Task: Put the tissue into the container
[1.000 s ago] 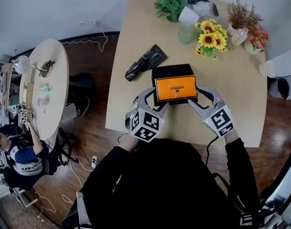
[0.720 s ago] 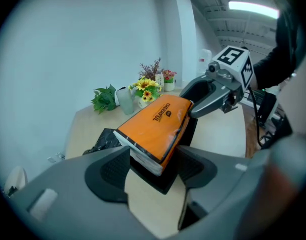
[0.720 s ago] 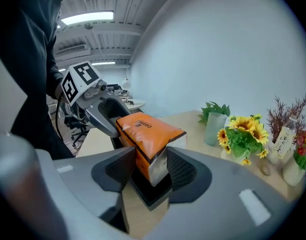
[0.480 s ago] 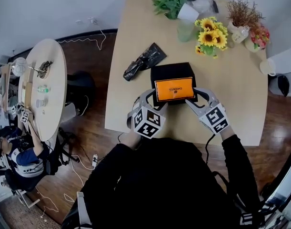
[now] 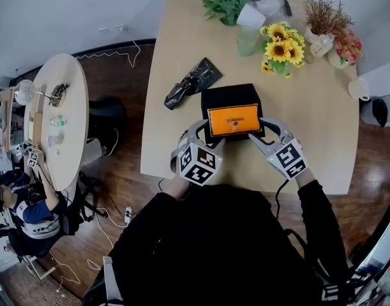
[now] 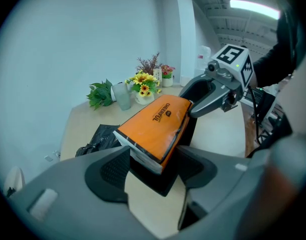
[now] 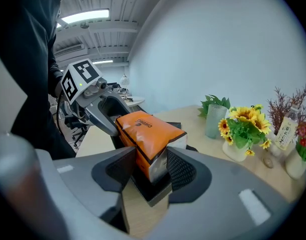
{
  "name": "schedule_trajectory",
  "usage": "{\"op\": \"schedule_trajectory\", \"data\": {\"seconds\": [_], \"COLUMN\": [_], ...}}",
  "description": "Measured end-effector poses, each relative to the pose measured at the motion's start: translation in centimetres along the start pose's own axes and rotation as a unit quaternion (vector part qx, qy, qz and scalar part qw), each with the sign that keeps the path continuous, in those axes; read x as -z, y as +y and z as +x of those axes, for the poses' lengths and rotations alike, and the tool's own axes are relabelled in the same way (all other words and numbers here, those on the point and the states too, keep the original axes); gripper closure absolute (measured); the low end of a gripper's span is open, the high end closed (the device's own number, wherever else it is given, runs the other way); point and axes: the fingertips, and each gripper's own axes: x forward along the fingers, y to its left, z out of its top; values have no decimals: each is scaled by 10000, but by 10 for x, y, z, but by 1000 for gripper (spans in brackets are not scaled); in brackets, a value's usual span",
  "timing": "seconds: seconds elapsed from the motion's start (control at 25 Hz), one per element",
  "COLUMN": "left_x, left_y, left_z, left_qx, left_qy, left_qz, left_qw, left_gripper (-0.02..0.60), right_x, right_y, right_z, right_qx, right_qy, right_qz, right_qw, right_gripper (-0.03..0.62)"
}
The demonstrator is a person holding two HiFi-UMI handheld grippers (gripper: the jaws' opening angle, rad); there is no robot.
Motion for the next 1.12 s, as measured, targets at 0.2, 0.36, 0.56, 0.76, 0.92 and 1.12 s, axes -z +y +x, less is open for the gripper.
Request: {"op": "schedule_trajectory", "data": {"seconds": [0.2,0.36,0.56,0.76,0.92,1.12], "left_x": [5,7,10,11,11,12], "left_y": [-1,-3,-4,-2,-2,-2], "left_z": [3,6,11,14,16,17], "left_qx": [24,72,135,156,126,166], "left_qy": [127,191,263,445,573,568], "left_qz": [-72,-27,16,-47,-16,-143], "left_qw": [9999,9998,9996,9989,9983,9981], "left_gripper": [319,321,321,321,321,321], "right_x": [3,9,17,20,24,24], "right_y": [1,-1,-1,-3,-4,-5], "right_z": [3,4,9,13,14,15], "right_qx": [-46,-61,-39,-32,-31,-13], "right_qy": [81,150,251,318,406,417], "right_qz": [-85,-65,-75,-39,38,74], "right_qw": [9999,9998,9996,9995,9992,9991], "right_gripper": [401,401,401,399,396,398]}}
